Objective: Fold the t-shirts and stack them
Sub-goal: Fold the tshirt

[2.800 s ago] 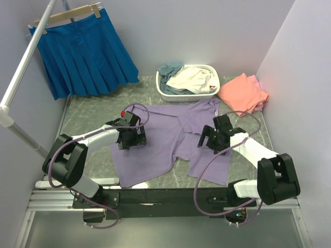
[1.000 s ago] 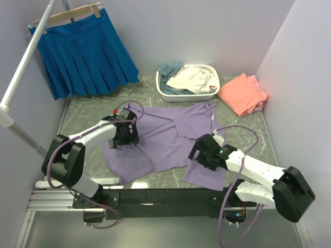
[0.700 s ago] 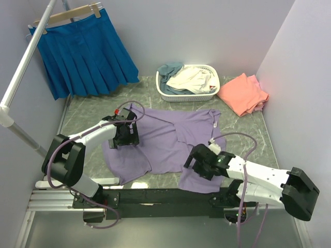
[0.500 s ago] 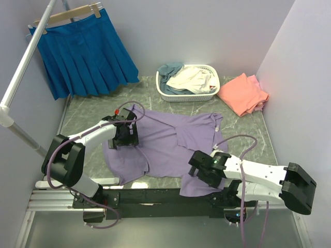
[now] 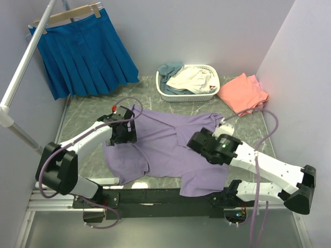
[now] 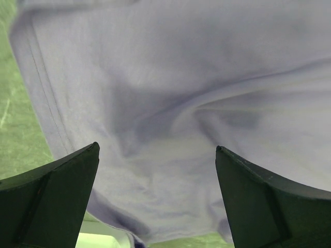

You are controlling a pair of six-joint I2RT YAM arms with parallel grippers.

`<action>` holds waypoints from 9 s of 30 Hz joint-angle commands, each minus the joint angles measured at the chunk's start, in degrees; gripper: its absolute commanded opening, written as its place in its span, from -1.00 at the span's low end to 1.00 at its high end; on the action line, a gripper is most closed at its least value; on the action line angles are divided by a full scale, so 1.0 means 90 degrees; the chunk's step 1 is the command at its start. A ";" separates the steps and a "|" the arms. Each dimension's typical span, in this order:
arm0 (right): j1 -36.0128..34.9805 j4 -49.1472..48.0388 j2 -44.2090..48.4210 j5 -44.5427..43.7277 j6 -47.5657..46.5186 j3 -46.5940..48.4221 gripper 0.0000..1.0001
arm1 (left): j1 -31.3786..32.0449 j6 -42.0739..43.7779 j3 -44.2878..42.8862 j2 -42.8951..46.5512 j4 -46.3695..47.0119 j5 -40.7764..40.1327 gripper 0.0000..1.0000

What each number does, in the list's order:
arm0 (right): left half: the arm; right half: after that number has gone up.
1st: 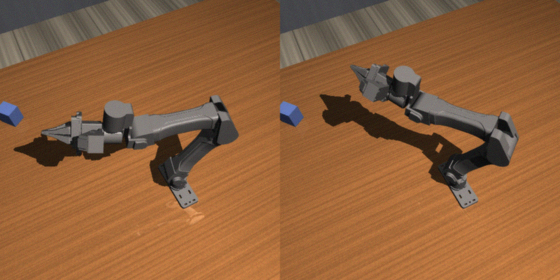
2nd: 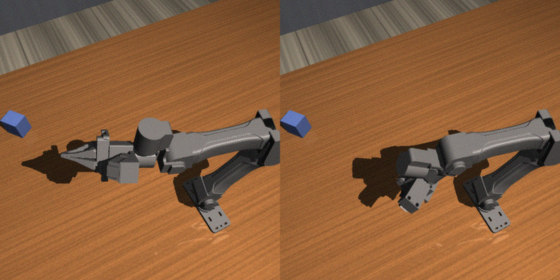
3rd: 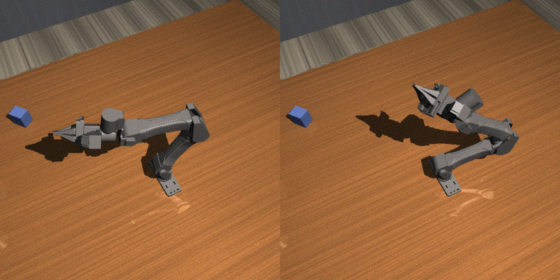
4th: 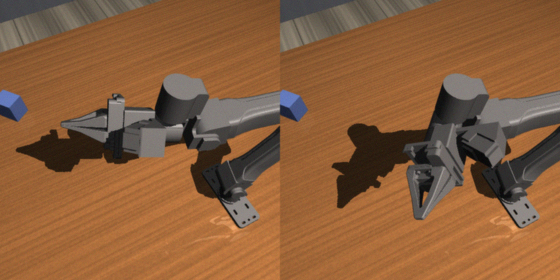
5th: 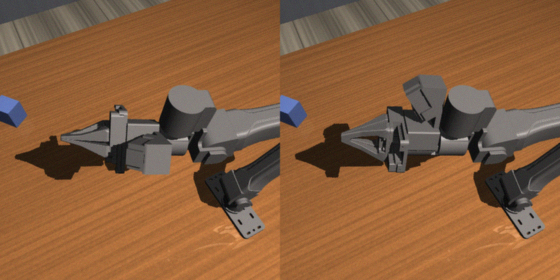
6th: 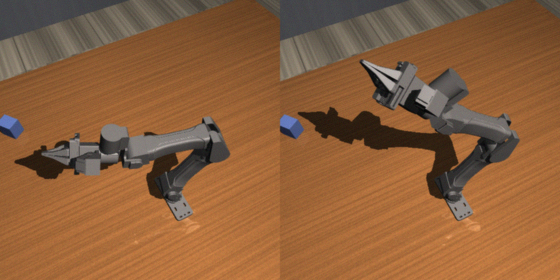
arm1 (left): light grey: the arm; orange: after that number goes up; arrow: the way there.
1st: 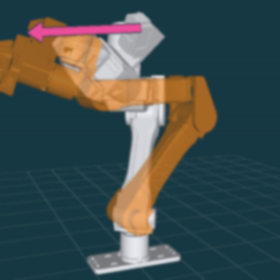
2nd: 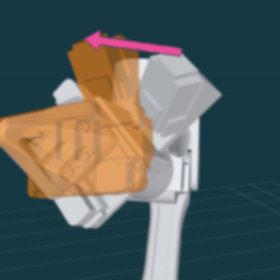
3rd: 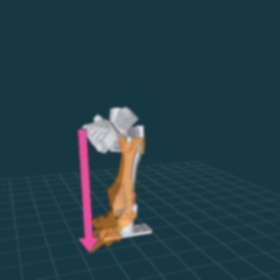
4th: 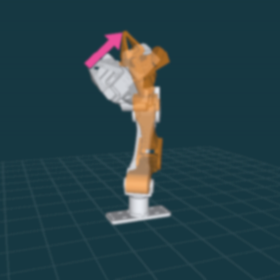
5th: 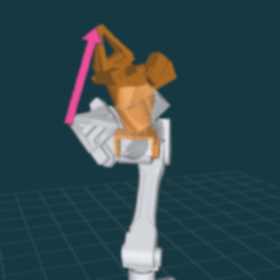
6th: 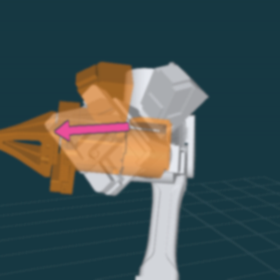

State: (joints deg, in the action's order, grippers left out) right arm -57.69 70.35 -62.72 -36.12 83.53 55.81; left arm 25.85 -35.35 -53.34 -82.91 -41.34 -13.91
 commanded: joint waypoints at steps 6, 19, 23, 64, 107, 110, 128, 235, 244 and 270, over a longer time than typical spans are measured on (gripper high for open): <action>0.0346 -0.1191 0.2122 -0.2129 -0.2365 0.0959 0.99 | 0.0009 -0.0056 -0.0518 0.0756 0.0326 0.0179 0.99; 0.0394 -0.1724 0.3250 -0.2792 -0.4223 0.1073 1.00 | 0.0009 -0.0125 -0.0421 0.0531 0.0609 0.0394 0.99; 0.0492 -0.2608 0.2352 -0.2569 -0.5255 0.1026 1.00 | 0.0009 -0.0115 -0.0489 0.0482 0.0599 0.0335 0.99; 0.6545 -0.7025 -0.0432 0.8329 -0.4955 -0.0547 1.00 | 0.0009 0.0032 -0.1114 0.0707 0.0483 -0.0036 0.99; 0.5346 -0.4360 -0.3675 0.5654 -0.7191 0.1757 1.00 | -0.1485 0.0051 -0.1474 -0.1753 0.2231 0.0305 0.99; 0.5092 -0.4291 -0.3715 0.5712 -0.7259 0.1768 0.99 | -0.1514 0.0158 -0.1758 -0.2144 0.2396 0.0266 0.99; 0.4877 -0.4164 -0.3735 0.5683 -0.7386 0.1699 0.94 | -0.2462 0.0217 -0.1300 -0.2887 0.4319 0.2267 0.99; 0.5902 -0.5024 -0.3511 0.4415 -0.6390 0.0068 -1.00 | -0.1973 -0.0076 -0.0362 -0.0827 0.1059 0.0052 -0.96; 0.5893 -0.4496 -0.2816 0.3984 -0.6400 0.0254 -1.00 | -0.1964 -0.0056 -0.0401 -0.0856 0.1098 0.0120 -0.96; 0.5902 -0.4662 -0.3295 0.4599 -0.6458 0.0117 -0.46 | -0.1954 0.0002 -0.0401 -0.0953 0.1137 0.0237 -0.91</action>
State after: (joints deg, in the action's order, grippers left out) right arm -4.62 29.61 -92.38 4.40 26.02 56.21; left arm 8.03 -36.07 -55.07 -90.89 -31.97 -12.19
